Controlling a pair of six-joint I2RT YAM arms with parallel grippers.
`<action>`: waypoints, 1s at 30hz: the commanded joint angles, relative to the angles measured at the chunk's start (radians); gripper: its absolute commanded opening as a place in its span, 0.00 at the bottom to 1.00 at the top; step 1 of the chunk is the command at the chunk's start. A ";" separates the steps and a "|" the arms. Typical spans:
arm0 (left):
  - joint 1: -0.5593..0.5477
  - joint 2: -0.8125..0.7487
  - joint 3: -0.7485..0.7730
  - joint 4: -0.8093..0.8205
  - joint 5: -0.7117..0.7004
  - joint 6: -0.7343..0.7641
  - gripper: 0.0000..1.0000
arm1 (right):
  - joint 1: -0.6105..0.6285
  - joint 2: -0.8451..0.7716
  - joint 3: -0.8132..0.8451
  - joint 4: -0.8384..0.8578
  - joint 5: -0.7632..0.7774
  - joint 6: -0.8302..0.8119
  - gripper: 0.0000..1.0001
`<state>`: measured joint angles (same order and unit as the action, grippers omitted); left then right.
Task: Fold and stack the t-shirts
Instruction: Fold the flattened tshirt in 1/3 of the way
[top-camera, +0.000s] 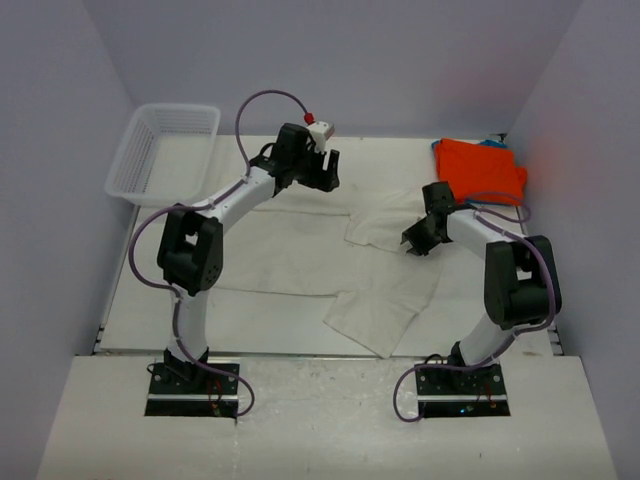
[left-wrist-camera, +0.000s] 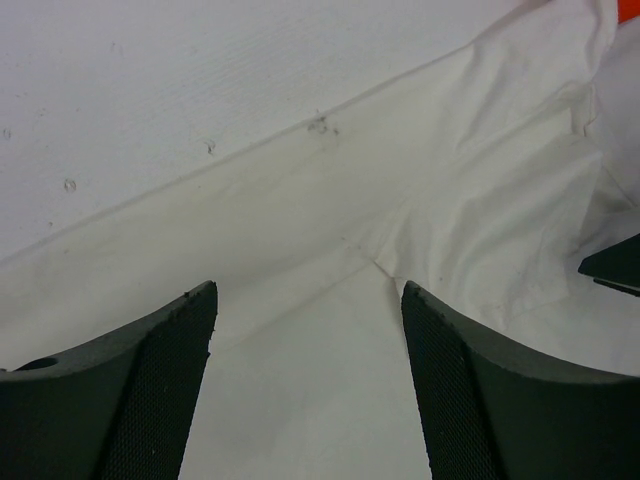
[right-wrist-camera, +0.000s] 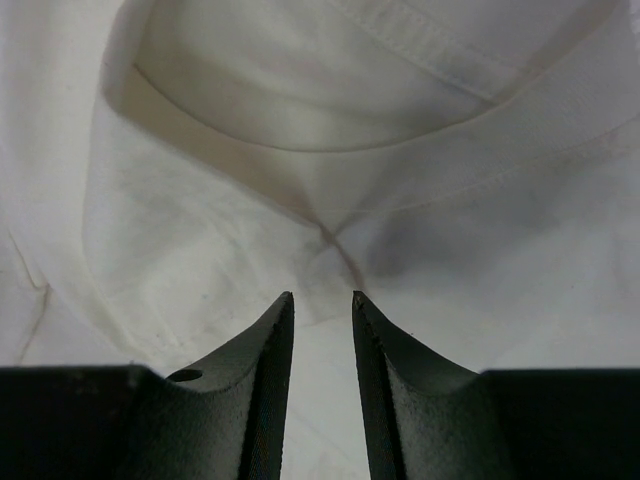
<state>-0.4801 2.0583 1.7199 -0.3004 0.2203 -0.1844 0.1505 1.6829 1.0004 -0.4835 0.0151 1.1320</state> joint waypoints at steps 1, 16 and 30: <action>0.009 -0.076 0.004 0.040 0.047 -0.021 0.76 | 0.001 0.018 0.059 -0.078 0.034 -0.015 0.32; 0.012 -0.102 -0.026 0.063 0.057 -0.033 0.77 | 0.006 0.133 0.207 -0.234 0.016 -0.104 0.32; 0.055 -0.116 -0.054 0.106 0.109 -0.058 0.78 | 0.011 0.331 0.451 -0.463 -0.049 -0.234 0.28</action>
<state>-0.4370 1.9915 1.6844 -0.2394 0.2916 -0.2253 0.1528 1.9907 1.3945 -0.8555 -0.0116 0.9497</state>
